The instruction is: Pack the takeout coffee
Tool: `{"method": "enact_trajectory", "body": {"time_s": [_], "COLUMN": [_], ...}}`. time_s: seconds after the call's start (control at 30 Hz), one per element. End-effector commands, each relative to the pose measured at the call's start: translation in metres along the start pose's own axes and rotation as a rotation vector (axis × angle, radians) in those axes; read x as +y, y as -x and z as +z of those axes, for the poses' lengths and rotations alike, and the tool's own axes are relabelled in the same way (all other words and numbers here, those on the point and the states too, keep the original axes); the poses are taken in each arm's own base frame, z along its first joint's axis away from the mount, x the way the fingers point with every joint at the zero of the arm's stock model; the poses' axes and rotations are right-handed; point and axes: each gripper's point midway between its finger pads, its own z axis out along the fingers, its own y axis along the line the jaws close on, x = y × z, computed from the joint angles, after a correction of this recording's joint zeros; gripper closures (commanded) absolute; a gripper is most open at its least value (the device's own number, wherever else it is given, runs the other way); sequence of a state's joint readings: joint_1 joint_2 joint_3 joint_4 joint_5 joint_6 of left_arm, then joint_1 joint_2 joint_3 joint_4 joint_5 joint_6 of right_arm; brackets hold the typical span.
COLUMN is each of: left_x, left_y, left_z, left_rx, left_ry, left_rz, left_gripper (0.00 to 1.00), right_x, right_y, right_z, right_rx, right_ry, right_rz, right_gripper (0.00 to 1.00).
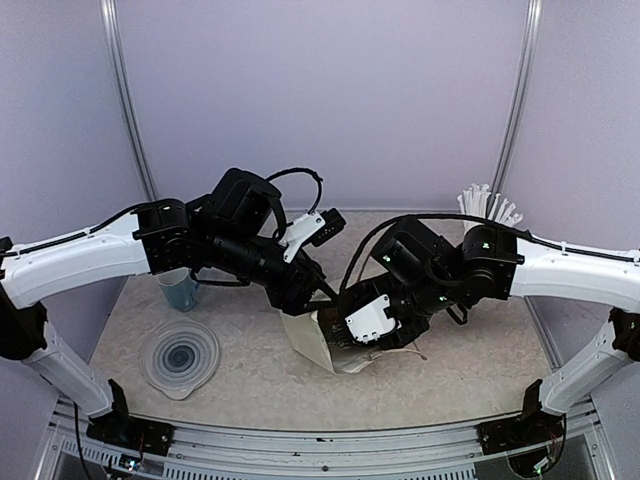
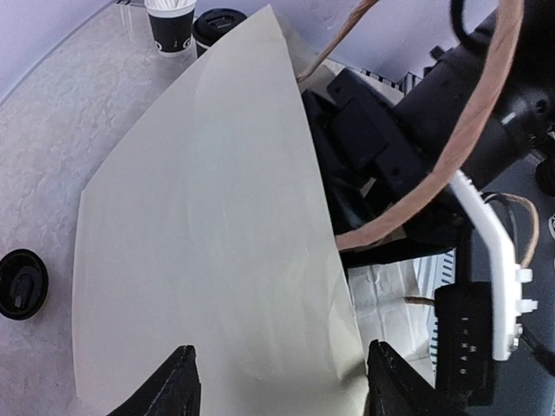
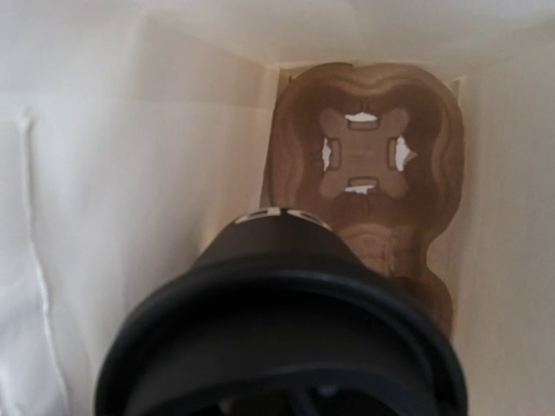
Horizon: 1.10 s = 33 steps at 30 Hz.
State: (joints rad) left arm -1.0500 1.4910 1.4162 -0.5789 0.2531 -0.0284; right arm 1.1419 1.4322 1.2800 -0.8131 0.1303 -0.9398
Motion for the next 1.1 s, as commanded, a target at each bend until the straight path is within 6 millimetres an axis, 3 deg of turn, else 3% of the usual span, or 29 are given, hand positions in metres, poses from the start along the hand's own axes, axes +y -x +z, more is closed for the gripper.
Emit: {"method": "enact_trajectory", "body": {"time_s": [0.0, 0.2, 0.43, 0.77, 0.87, 0.97, 1.07], "left_x": [0.013, 0.018, 0.017, 0.021, 0.014, 0.007, 0.019], "left_y": [-0.007, -0.005, -0.001, 0.012, 0.029, 0.057, 0.085], "left_z": [0.006, 0.005, 0.004, 0.002, -0.009, -0.035, -0.066], "left_rx": [0.063, 0.067, 0.052, 0.005, -0.038, -0.14, -0.271], "left_ry": [0.08, 0.11, 0.098, 0.082, 0.052, -0.001, -0.024], "left_rz": [0.043, 0.059, 0.071, 0.075, 0.11, 0.15, 0.155], "left_gripper": [0.37, 0.4, 0.42, 0.4, 0.34, 0.31, 0.31], "right_x": [-0.006, -0.002, -0.016, -0.027, -0.03, -0.034, -0.037], "right_y": [-0.001, -0.016, -0.035, -0.041, -0.04, -0.042, -0.047], "right_z": [-0.006, -0.009, 0.0, 0.008, 0.005, 0.003, 0.004], "right_rx": [-0.018, 0.004, 0.062, 0.097, 0.098, 0.111, 0.138], "right_ry": [-0.02, -0.038, -0.135, -0.211, -0.213, -0.232, -0.256], "right_rz": [0.035, 0.031, 0.026, -0.017, -0.011, -0.009, -0.013], "right_gripper": [0.59, 0.59, 0.61, 0.61, 0.61, 0.61, 0.61]}}
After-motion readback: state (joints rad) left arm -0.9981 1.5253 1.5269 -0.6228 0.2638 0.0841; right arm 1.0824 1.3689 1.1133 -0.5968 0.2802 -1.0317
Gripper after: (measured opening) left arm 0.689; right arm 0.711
